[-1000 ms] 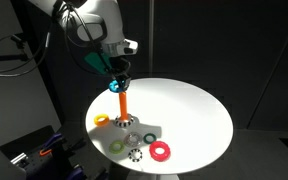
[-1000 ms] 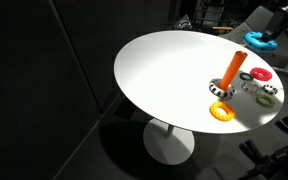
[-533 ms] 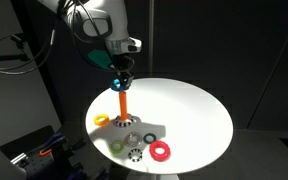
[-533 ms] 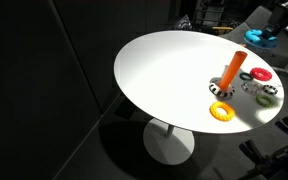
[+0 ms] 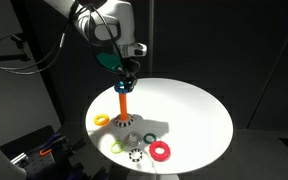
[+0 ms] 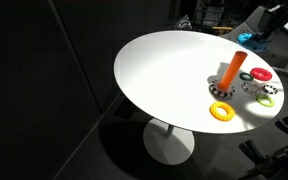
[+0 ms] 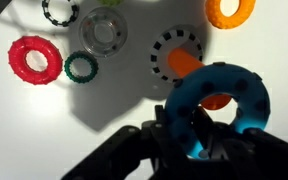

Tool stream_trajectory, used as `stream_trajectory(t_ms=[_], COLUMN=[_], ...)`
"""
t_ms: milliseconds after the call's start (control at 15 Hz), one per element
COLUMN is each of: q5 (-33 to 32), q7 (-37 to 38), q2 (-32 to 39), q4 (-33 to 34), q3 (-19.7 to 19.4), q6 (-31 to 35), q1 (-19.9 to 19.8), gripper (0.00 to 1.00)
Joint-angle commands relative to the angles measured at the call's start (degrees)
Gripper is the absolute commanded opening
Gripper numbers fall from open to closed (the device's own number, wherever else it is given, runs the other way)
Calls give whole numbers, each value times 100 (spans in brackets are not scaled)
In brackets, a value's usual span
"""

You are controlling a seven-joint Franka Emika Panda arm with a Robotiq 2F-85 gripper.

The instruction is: Put the blue ring on the stack

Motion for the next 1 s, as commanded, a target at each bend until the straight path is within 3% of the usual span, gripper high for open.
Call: stream_trajectory(t_ms=[0,933], q5=[-192,-222], q7=[200,195], q2=[204,544], q4=[280,422], q3=[34,158], q6=[-251,-317], q1=[33,89], gripper=[11,11])
